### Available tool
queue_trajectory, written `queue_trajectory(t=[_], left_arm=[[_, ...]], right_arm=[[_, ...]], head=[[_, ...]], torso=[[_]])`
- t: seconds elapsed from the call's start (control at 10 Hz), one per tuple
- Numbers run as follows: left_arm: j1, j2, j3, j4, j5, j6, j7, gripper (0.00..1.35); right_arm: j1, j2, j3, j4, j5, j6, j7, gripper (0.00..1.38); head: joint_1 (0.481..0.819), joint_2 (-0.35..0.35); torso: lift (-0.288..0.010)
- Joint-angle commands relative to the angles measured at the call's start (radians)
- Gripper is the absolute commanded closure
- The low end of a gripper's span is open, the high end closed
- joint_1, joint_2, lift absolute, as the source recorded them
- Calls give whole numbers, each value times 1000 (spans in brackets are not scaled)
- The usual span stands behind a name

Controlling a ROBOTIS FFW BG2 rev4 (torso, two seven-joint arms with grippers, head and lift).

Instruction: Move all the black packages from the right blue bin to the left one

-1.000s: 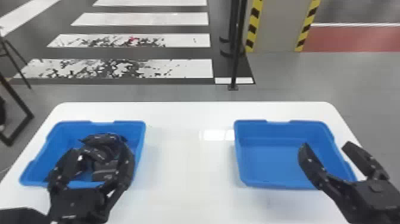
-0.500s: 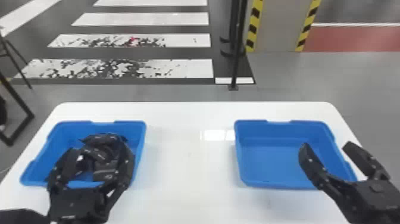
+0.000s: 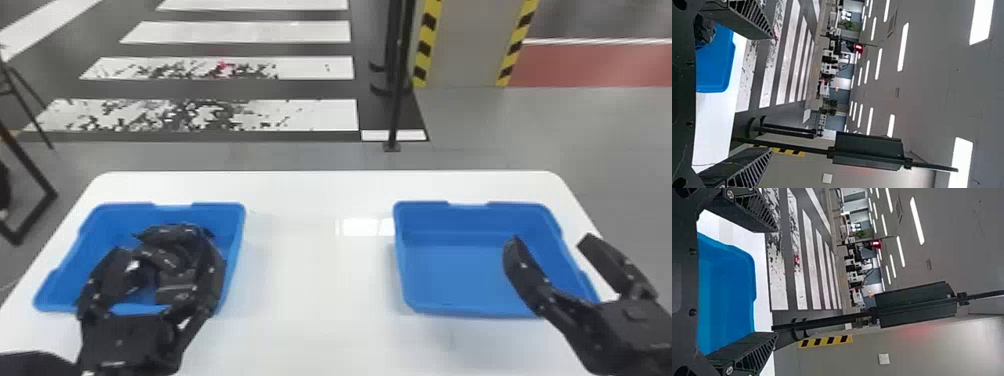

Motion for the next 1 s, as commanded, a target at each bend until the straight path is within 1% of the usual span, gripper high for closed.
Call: queue_trajectory(t=[0.0, 0.1, 0.5, 0.7, 0.9], left_arm=[[1, 0, 1, -2, 4, -20, 1, -2], [3, -1, 3, 1, 8, -30, 6, -2], [3, -1, 5, 1, 12, -35, 8, -2], [-1, 0, 5, 1, 16, -47, 8, -2], [-4, 5, -1, 1, 18, -57, 11, -2]], right_arm=[[-5, -3, 6, 9, -4, -26, 2, 93], [-8, -8, 12, 14, -4, -39, 2, 93], [-8, -9, 16, 22, -6, -56, 2, 93], [-22, -15, 32, 36, -8, -66, 2, 93], [-27, -15, 34, 46, -10, -75, 2, 93]], head=[[695, 18], [695, 19], [695, 30], [695, 34], [695, 41]], torso=[[-132], [-132], [-132], [-132], [-132]])
